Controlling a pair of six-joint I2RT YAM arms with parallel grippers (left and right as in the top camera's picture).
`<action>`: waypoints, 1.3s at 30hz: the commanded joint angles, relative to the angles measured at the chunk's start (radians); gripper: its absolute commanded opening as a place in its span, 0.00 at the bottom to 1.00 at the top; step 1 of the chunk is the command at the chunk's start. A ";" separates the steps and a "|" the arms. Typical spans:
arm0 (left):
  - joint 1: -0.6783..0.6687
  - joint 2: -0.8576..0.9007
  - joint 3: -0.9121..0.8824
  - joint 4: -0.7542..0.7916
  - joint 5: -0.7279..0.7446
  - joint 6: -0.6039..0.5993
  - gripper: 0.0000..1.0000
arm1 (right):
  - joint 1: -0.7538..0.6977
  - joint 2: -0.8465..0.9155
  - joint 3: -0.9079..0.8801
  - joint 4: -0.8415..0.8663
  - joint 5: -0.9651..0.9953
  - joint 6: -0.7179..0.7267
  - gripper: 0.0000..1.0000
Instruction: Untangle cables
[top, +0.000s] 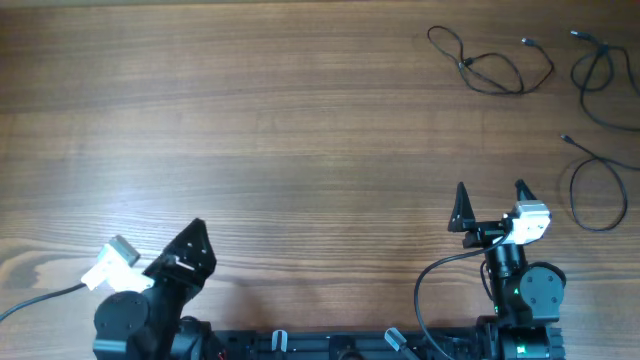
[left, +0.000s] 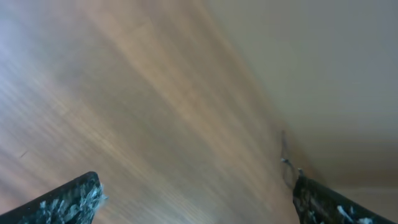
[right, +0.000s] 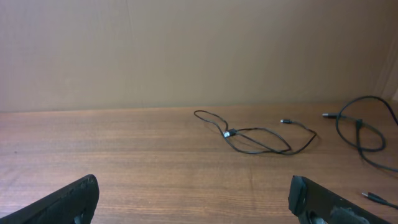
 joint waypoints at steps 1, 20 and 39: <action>-0.005 -0.048 -0.112 0.146 0.051 0.164 1.00 | 0.005 -0.011 -0.002 0.003 0.019 0.018 1.00; -0.014 -0.110 -0.503 0.818 0.059 0.562 1.00 | 0.005 -0.011 -0.002 0.003 0.019 0.018 1.00; -0.031 -0.110 -0.612 0.875 0.117 0.899 1.00 | 0.005 -0.011 -0.002 0.003 0.019 0.018 1.00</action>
